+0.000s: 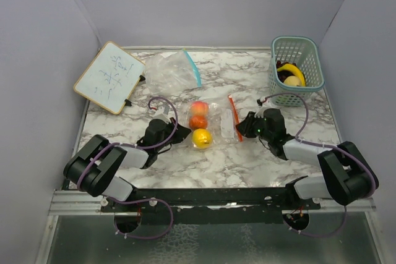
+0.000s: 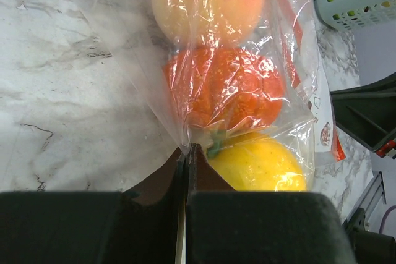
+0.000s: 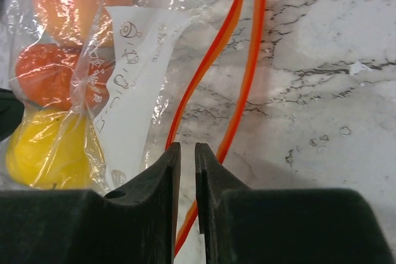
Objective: Open the zip-top bag and remove the fake food
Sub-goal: Pick up the fake fruit from the zipper food storage bag.
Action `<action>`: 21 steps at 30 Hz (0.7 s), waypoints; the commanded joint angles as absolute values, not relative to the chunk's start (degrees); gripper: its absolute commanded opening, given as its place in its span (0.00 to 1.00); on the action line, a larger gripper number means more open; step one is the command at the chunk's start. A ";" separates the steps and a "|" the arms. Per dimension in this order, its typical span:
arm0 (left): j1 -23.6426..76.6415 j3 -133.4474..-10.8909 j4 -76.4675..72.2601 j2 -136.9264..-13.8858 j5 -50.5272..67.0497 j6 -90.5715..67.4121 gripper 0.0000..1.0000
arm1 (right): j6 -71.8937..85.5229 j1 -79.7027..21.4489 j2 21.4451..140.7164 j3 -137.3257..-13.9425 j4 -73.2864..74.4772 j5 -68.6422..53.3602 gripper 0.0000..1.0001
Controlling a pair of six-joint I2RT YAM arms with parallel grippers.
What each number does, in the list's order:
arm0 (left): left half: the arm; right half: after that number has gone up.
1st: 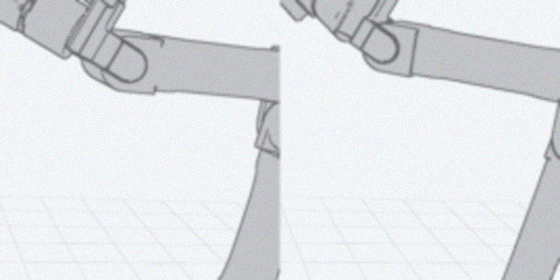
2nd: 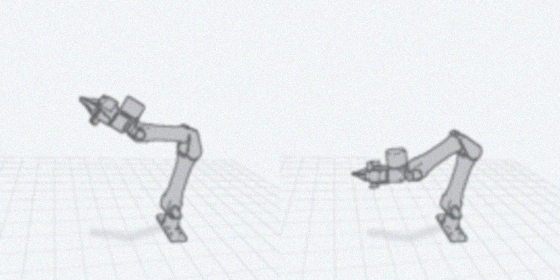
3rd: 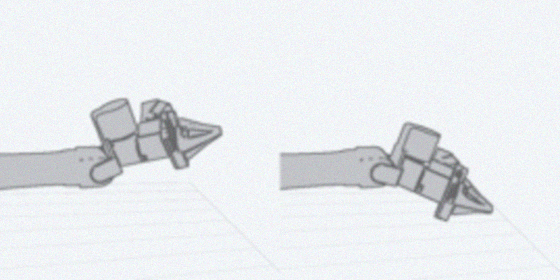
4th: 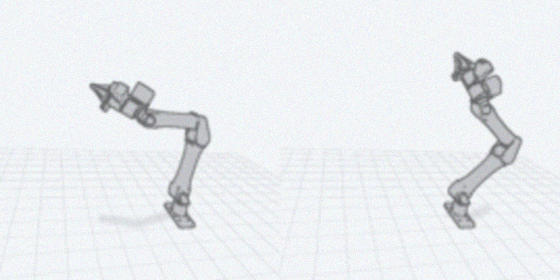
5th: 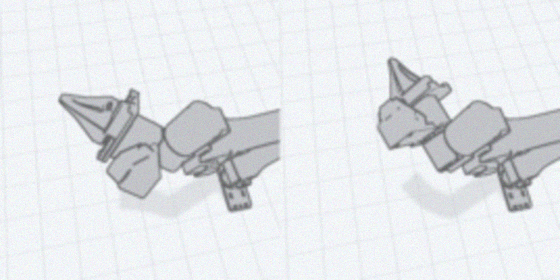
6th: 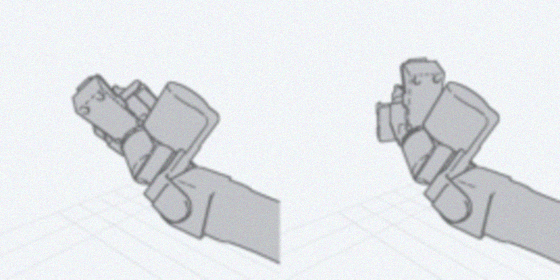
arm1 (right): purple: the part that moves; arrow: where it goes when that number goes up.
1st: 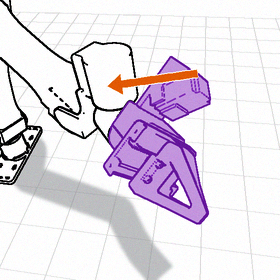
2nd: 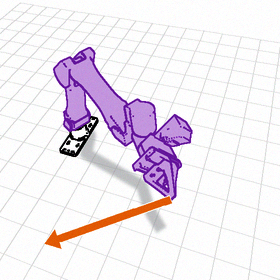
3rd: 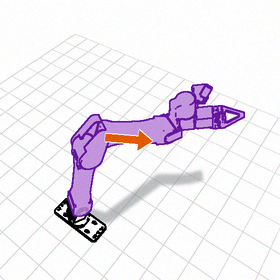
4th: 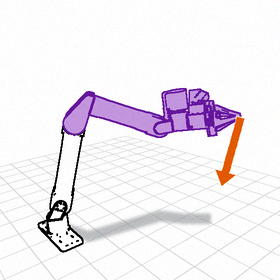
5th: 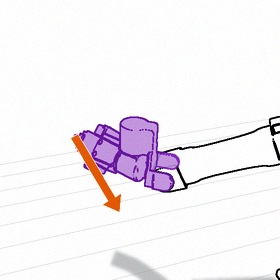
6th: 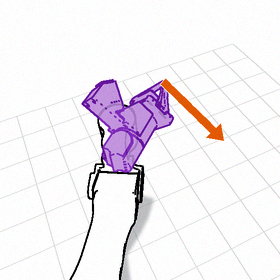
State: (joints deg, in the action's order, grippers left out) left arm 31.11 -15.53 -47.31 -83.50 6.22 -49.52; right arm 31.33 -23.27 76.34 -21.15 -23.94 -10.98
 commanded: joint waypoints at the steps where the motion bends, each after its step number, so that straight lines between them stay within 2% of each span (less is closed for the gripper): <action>1: 30.76 -16.87 -47.03 -82.19 7.56 -48.40 0.00 | 33.88 -23.30 77.35 -20.49 -33.18 -20.75 0.16; 7: 30.77 -17.35 -47.57 -83.12 7.88 -48.62 0.00 | 34.78 -23.37 76.47 -20.59 -36.22 -25.14 0.17; 12: 30.74 -17.72 -49.13 -84.63 9.24 -48.72 0.00 | 37.93 -23.36 81.39 -18.80 -45.00 -29.47 0.18; 16: 30.71 -17.25 -49.49 -85.44 9.88 -48.53 0.00 | 44.98 -23.25 85.71 -11.15 -68.01 -32.66 0.19; 21: 30.76 -16.53 -49.65 -86.52 9.93 -47.15 0.00 | 50.40 -23.29 93.83 -8.19 -89.89 -37.94 0.21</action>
State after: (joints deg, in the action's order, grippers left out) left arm 31.07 -16.73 -47.70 -85.41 8.40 -49.06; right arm 44.05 -23.24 88.51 -9.74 -63.16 -31.38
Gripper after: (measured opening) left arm 0.012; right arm 0.207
